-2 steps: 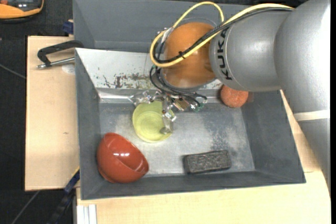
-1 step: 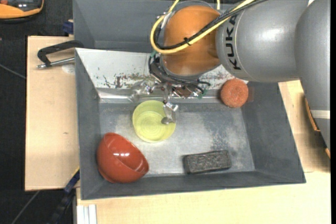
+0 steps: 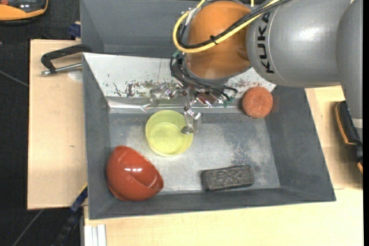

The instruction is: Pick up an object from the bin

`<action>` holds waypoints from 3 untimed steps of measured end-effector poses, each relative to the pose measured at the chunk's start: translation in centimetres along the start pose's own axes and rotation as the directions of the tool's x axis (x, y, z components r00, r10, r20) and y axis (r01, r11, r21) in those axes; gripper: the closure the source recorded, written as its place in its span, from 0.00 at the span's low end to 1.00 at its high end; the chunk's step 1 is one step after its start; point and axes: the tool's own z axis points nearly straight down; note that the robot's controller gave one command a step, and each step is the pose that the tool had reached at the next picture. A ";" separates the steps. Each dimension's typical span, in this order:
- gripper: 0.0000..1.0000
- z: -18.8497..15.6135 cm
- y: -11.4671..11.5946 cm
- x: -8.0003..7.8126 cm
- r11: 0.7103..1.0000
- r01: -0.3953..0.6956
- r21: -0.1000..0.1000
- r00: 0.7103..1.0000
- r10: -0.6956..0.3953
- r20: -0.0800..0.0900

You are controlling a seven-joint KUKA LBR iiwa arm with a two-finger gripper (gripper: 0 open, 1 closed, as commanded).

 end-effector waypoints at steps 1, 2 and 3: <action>0.00 4.5 0.9 -0.4 0.994 -0.109 -0.002 0.994 0.109 0.002; 1.00 4.3 0.8 -0.5 0.994 -0.109 -0.001 0.994 0.109 0.005; 1.00 -8.3 2.9 0.7 0.980 -0.197 0.002 0.980 0.197 0.019</action>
Offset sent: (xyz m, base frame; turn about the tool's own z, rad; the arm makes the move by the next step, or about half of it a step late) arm -0.0007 0.0093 -0.0439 0.1086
